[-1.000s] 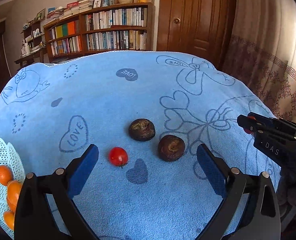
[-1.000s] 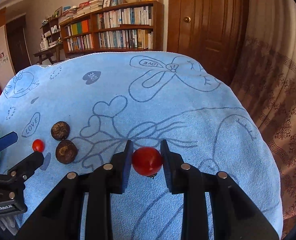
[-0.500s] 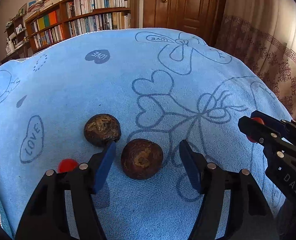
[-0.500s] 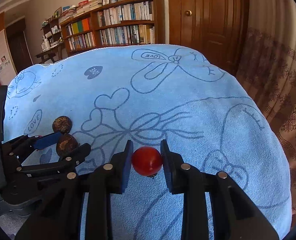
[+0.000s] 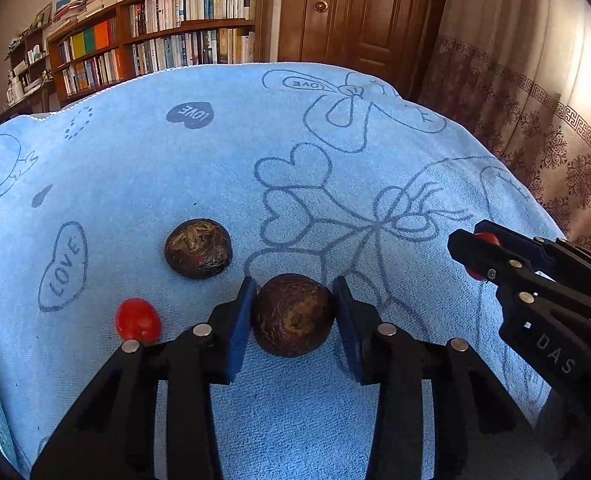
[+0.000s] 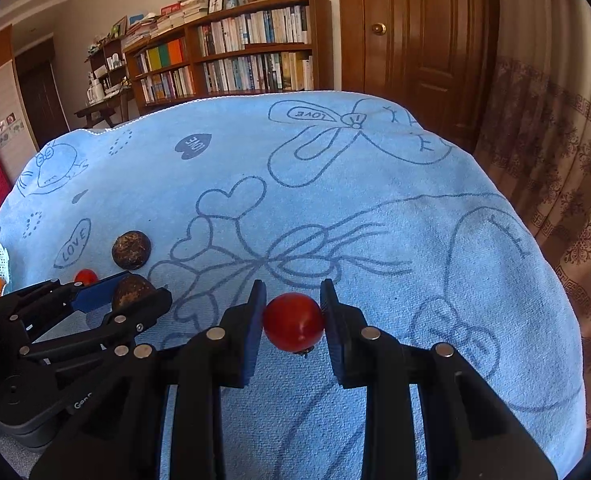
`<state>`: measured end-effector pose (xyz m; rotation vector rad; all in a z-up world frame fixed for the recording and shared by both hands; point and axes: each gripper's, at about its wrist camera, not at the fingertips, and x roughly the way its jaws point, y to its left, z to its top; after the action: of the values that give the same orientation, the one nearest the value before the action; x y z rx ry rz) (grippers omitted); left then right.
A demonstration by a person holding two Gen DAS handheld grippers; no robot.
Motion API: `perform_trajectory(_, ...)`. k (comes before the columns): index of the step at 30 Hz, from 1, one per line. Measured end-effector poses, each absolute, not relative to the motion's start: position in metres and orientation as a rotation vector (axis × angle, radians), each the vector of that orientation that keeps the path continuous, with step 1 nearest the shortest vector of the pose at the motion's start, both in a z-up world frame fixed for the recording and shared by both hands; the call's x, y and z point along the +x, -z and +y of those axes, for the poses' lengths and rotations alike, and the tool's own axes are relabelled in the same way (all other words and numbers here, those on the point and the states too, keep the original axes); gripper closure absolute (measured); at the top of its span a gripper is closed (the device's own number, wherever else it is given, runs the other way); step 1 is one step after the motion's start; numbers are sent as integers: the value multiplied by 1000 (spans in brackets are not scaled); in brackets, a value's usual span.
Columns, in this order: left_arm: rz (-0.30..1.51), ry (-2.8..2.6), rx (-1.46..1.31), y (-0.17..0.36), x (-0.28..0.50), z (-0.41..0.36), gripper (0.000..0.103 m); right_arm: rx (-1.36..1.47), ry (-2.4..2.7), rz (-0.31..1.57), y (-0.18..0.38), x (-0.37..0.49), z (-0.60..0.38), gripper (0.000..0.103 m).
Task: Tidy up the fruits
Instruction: 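Carry the brown fruit into the basket and open the left tool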
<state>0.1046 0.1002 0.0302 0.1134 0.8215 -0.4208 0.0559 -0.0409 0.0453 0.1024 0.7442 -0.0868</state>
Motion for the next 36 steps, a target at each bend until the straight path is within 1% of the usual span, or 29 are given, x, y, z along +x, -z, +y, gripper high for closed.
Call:
perform_trajectory(8,734,423,96,-62,79,113,63,45,100,702,-54,48,-30,75)
perform_trajectory(15,687,364,69,-78,68,142,63,-32,119,667,-61,39,-14,75)
perform_trajectory(36,622,194,-12,-98,44,254,63,-139,28,669,-66,30,52,75)
